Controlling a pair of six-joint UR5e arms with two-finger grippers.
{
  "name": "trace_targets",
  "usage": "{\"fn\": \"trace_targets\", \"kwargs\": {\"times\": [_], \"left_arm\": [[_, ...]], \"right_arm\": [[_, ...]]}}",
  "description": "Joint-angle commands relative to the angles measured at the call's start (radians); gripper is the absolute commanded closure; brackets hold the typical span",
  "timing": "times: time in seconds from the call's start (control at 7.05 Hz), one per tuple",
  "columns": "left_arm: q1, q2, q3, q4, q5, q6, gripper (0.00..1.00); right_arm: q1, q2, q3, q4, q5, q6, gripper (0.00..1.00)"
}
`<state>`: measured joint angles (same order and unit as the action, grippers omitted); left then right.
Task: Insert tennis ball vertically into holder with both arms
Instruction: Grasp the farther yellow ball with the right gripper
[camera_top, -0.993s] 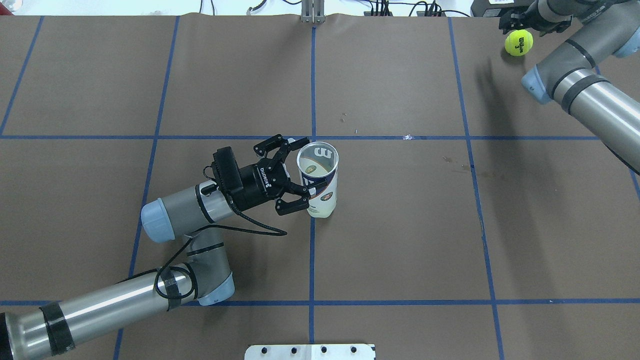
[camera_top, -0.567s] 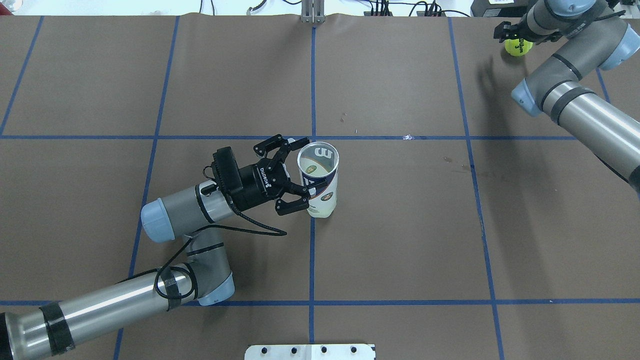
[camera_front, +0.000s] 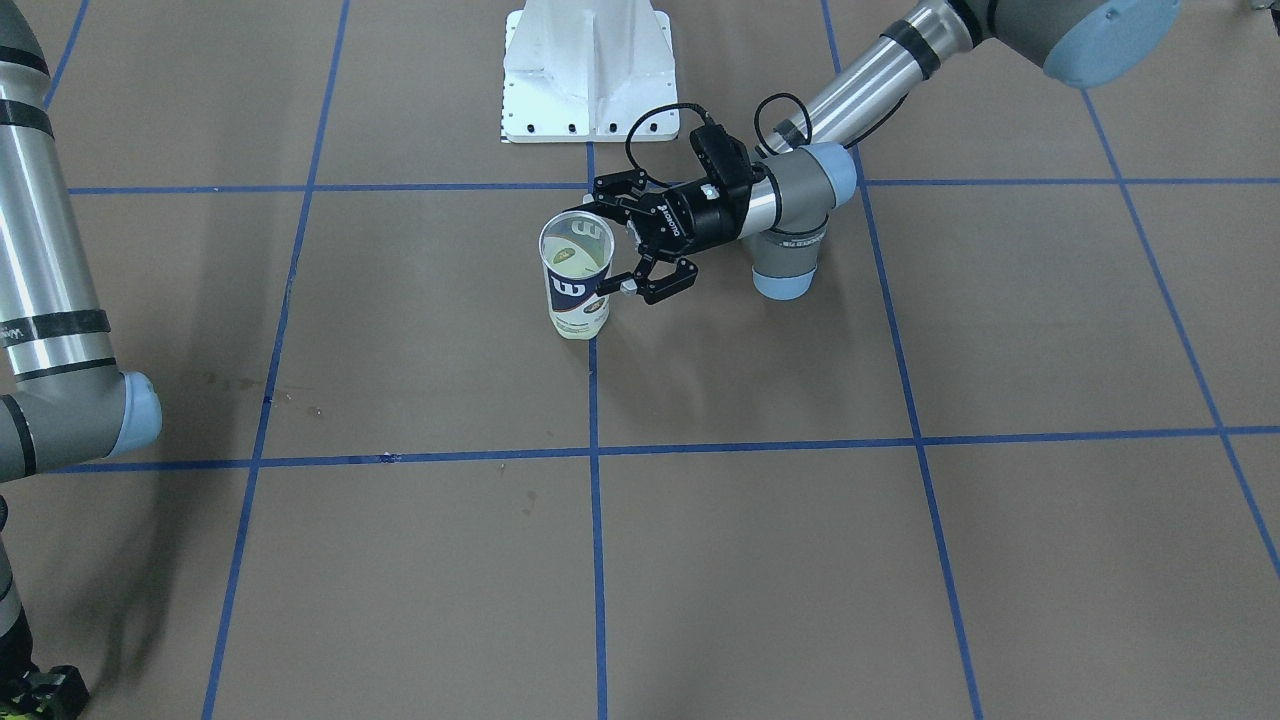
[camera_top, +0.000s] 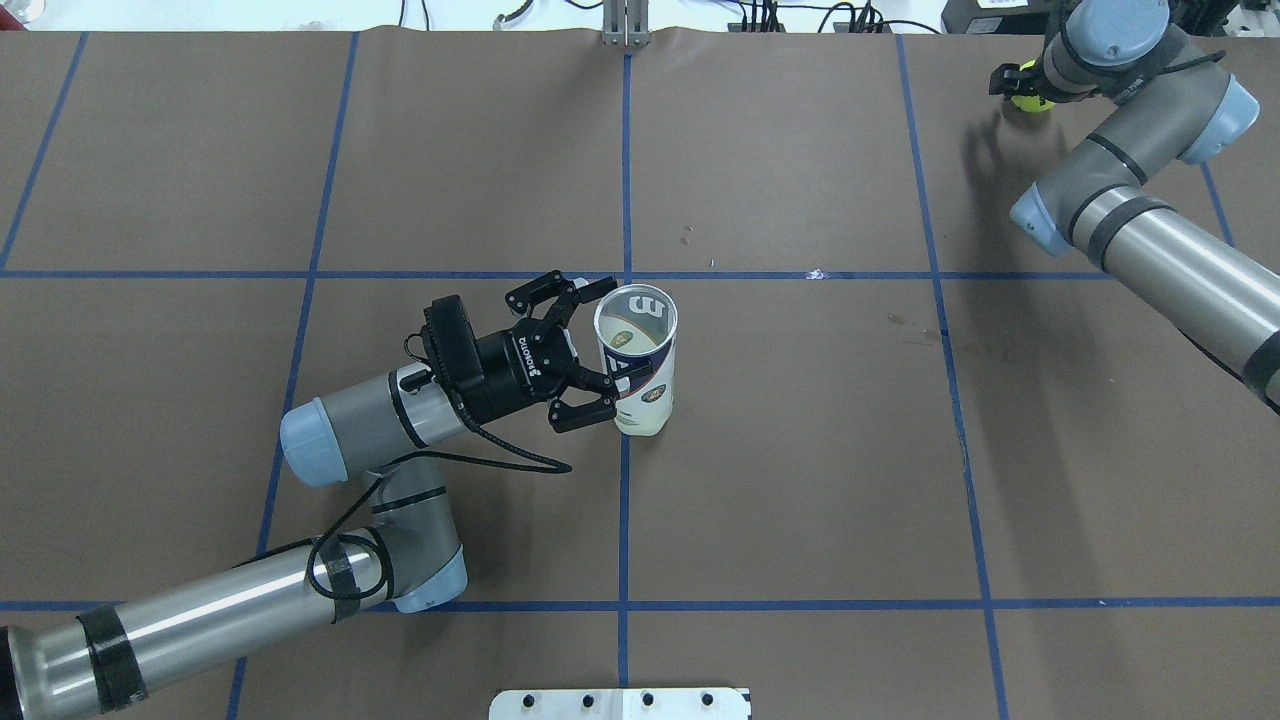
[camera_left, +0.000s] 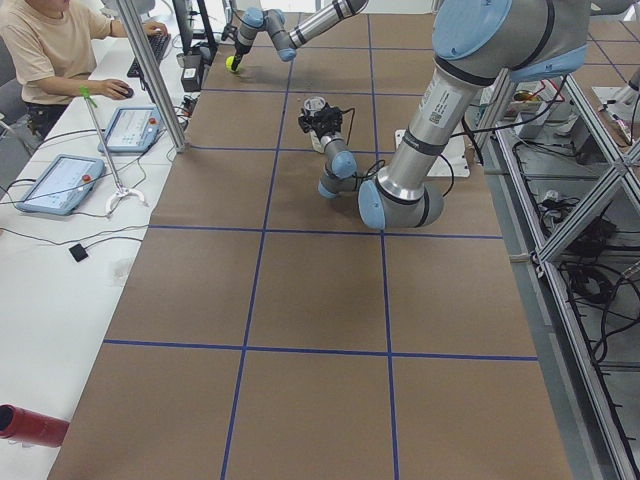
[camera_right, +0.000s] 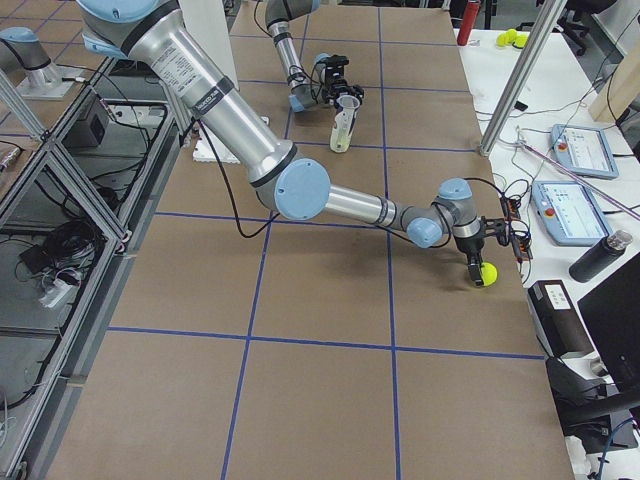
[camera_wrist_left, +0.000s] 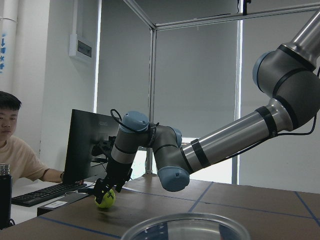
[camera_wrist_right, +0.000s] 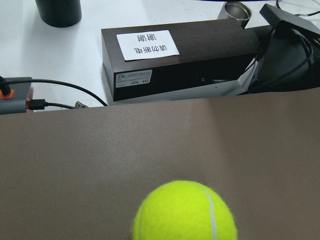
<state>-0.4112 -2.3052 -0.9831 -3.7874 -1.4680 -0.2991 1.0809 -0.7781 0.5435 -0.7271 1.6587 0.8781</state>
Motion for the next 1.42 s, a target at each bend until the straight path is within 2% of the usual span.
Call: {"fn": "trace_targets", "kwargs": {"times": [0.0, 0.28, 0.43, 0.71, 0.99, 1.13, 1.28], "left_arm": [[0.000, 0.001, -0.003, 0.000, 0.000, 0.000, 0.02], [0.000, 0.001, -0.009, 0.000, 0.000, 0.000, 0.02], [0.000, 0.001, -0.008, 0.002, 0.000, 0.000, 0.02], [0.002, 0.001, -0.008, 0.002, 0.000, 0.000, 0.02], [0.002, 0.001, -0.008, 0.002, 0.000, 0.000, 0.02], [0.005, 0.001, -0.008, 0.003, 0.000, 0.000, 0.02], [0.006, 0.000, -0.008, 0.003, 0.000, 0.000, 0.02]], "right_arm": [[-0.003, 0.002, -0.001, 0.000, -0.010, -0.004, 1.00], [0.017, -0.004, 0.039, 0.000, -0.002, -0.011, 1.00], [0.040, -0.036, 0.106, -0.005, 0.009, -0.031, 1.00], [0.083, -0.145, 0.346, -0.043, 0.114, -0.033, 1.00], [0.085, -0.185, 0.577, -0.215, 0.189, -0.021, 1.00], [0.085, -0.220, 0.663, -0.239, 0.235, -0.005, 1.00], [0.085, -0.257, 0.765, -0.254, 0.319, 0.049, 1.00]]}}
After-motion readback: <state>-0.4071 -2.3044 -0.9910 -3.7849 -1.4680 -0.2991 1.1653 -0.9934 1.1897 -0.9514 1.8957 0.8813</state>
